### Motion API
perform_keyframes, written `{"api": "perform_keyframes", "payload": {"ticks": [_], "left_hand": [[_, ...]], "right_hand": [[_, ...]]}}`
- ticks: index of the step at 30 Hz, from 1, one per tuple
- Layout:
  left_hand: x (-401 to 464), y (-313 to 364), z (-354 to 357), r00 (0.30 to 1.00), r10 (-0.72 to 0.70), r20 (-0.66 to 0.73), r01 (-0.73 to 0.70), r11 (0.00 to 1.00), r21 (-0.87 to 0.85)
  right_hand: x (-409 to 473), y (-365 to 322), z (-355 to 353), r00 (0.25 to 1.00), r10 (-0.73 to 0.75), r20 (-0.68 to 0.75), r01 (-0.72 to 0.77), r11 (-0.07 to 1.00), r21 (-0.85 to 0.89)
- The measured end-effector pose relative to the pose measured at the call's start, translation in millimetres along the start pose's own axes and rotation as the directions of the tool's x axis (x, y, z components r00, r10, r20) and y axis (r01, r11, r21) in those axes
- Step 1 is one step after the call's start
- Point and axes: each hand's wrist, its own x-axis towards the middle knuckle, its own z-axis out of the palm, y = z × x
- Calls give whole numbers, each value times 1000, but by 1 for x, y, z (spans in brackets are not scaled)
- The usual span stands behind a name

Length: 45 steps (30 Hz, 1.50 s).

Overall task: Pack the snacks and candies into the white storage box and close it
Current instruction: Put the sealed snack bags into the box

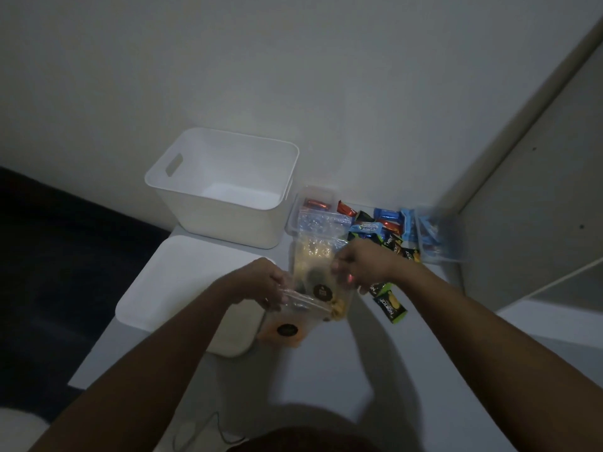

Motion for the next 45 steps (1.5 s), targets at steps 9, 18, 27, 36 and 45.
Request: {"api": "perform_keyframes", "payload": {"ticks": [9,18,27,36,45], "left_hand": [[-40,73,-104,977,3,-215,-11,999,-37],[-44,126,-192,899,26,-436,-95,986,-138],[41,108,-219,841,-87,-534,-81,955,-284],[131,56,-211,868,-143,-476,-43,932,-359],[169,39,-191,941,-240,-241,88,857,-508]], "right_hand": [[4,-95,-90,981,-99,-165,116,988,98],[44,-172,-142,907,-38,-420,166,948,273],[137,-189,-119,889,198,-413,9,895,447],[220,-157,-84,867,325,-377,-169,905,391],[245,-141,-78,891,315,-328,-218,929,298]]}}
